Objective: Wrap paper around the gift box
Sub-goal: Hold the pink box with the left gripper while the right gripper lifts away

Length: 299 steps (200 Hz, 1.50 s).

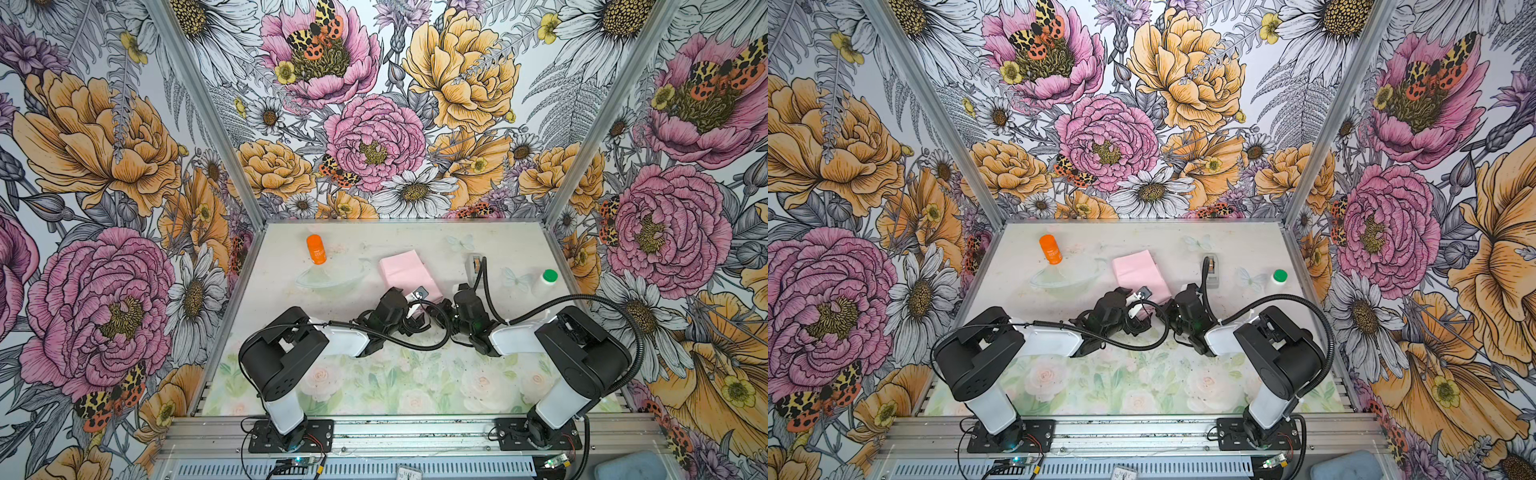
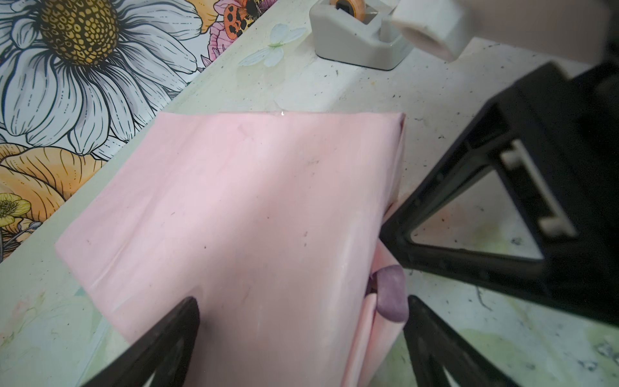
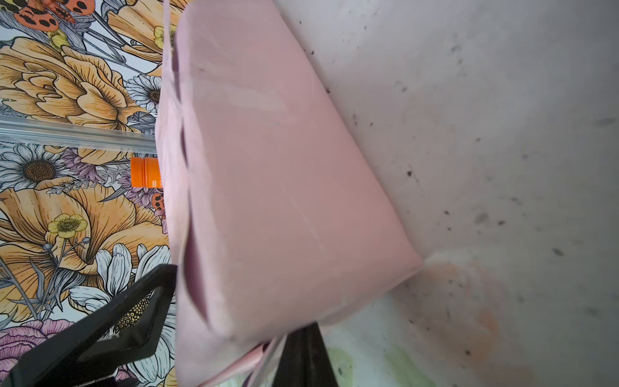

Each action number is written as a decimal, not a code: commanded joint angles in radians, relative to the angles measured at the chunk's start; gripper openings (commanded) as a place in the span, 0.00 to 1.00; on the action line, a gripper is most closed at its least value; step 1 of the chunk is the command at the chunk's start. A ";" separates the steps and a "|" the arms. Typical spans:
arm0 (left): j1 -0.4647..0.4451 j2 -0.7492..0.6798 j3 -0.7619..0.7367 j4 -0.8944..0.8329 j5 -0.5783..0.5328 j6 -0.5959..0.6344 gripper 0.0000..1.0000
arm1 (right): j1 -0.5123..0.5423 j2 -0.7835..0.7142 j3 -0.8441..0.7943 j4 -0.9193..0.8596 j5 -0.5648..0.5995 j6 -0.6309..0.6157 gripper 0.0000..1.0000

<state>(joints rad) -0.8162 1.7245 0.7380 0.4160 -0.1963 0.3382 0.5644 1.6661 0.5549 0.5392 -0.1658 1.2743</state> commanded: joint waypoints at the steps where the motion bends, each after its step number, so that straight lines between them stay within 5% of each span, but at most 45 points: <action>1: 0.020 -0.016 0.003 -0.056 0.044 -0.019 0.96 | 0.005 0.031 0.016 0.050 0.007 0.006 0.00; 52: 0.029 -0.091 -0.034 0.005 0.066 -0.020 0.99 | 0.003 0.037 0.014 0.057 0.009 0.008 0.00; 158: 0.069 -0.117 -0.122 0.078 0.161 0.172 0.99 | 0.003 0.035 0.026 0.050 0.005 0.008 0.00; 299: 0.055 0.027 -0.077 0.078 -0.049 0.049 0.95 | 0.003 0.013 0.044 0.002 0.007 -0.006 0.00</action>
<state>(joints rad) -0.7582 1.7199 0.6659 0.5262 -0.1715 0.4503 0.5644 1.6909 0.5766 0.5362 -0.1654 1.2842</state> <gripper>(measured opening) 0.964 0.042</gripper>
